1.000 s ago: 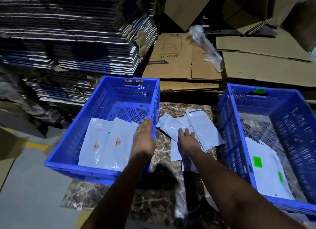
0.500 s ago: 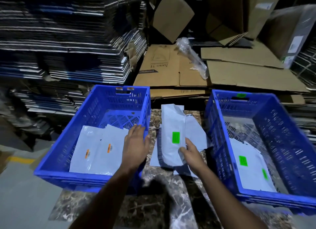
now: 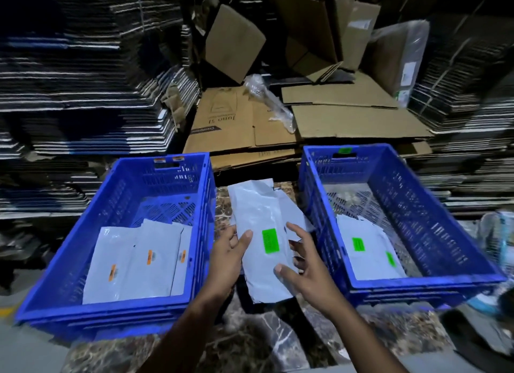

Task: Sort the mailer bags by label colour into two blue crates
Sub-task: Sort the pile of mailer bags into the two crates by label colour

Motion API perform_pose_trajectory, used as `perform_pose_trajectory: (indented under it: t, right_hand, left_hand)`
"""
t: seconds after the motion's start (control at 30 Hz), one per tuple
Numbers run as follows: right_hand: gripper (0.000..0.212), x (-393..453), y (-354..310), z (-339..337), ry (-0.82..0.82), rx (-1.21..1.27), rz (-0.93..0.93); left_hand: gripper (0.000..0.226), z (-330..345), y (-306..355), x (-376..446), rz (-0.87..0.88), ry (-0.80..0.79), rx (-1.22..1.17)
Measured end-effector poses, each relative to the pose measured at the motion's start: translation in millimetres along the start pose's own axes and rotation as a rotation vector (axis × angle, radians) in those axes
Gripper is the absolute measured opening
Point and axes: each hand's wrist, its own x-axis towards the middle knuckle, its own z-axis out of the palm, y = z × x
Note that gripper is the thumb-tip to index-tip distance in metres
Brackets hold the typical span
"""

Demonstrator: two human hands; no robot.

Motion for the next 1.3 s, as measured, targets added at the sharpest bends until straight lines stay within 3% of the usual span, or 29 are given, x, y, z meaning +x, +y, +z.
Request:
perform_pose_trajectory:
  t: [0.1,0.23,0.37,0.47,0.63,0.73,0.83,0.9,1.13,1.3]
  right_hand:
    - [0.06,-4.0,0.7,-11.7,0.011,-0.156,-0.043]
    - [0.061,-8.3,-0.4,-33.7,0.116,-0.169,-0.097]
    - [0.06,-8.8,-1.9,-82.9,0.291,-0.184,-0.1]
    - [0.06,-6.1,0.3,-135.9,0.454,-0.266,-0.04]
    - [0.058,-3.0,23.2,-206.6,0.626,-0.327,0.158]
    - [0.056,2.9,41.5,-225.3,0.454,-0.422,0.288]
    - [0.044,14.0,57.8,-227.1,0.021,-0.751,0.48]
    - [0.038,17.3,70.6,-230.1,-0.024,-0.852,0.509]
    - [0.031,35.5,51.8,-205.2,0.289,-0.738,0.239]
    - [0.023,56.5,11.2,-134.4,0.392,-0.501,-0.063]
  left_hand:
    - [0.023,12.7,-2.3,3.4,0.04,0.004,0.038]
    - [0.023,38.8,-4.3,11.8,0.05,-0.058,0.101]
    - [0.044,68.6,-16.7,21.0,-0.012,-0.127,0.225]
    - [0.031,93.0,-24.2,20.6,0.057,-0.254,0.456]
    - [0.047,135.7,-24.8,15.6,0.197,-0.397,0.722]
    - [0.055,154.9,-28.0,14.4,0.218,-0.403,0.787]
    - [0.06,160.2,-35.9,13.3,0.202,-0.382,0.819]
    - [0.06,163.9,-40.0,14.6,0.209,-0.381,0.838]
    - [0.062,133.6,-37.1,24.2,0.26,-0.375,0.87]
    - [0.059,45.9,-17.3,50.9,0.249,-0.17,0.984]
